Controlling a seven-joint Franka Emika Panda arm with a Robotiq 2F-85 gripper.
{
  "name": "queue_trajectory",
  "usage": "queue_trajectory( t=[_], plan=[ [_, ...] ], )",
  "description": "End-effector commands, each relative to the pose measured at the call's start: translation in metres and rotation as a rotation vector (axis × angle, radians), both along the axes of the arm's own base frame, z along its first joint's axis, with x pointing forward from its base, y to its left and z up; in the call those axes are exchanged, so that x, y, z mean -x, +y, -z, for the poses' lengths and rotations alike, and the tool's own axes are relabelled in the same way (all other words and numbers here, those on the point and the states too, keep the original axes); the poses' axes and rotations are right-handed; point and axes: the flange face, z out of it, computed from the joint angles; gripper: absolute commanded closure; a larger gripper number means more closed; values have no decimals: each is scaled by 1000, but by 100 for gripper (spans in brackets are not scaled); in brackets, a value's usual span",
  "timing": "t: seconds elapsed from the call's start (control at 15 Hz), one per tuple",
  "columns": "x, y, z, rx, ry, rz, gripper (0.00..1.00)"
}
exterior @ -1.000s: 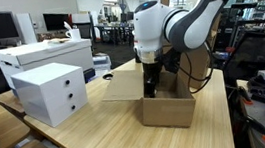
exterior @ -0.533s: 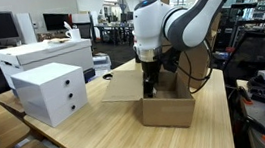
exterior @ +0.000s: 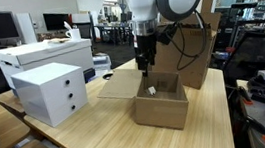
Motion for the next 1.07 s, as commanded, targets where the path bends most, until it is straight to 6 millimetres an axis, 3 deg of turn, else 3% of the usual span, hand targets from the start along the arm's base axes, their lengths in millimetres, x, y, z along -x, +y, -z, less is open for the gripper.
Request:
queue_trajectory(
  t=[0.0,0.27,0.6,0.67,1.0],
  plan=[
    [-10,-30,-16,-32,58,12,0],
    [-12,-62,11,-58,161,25,0],
    [-9,-73,38,-59,247,29,0],
    [-9,-72,41,-55,258,26,24],
    [-11,-67,50,-41,282,15,50]
  ],
)
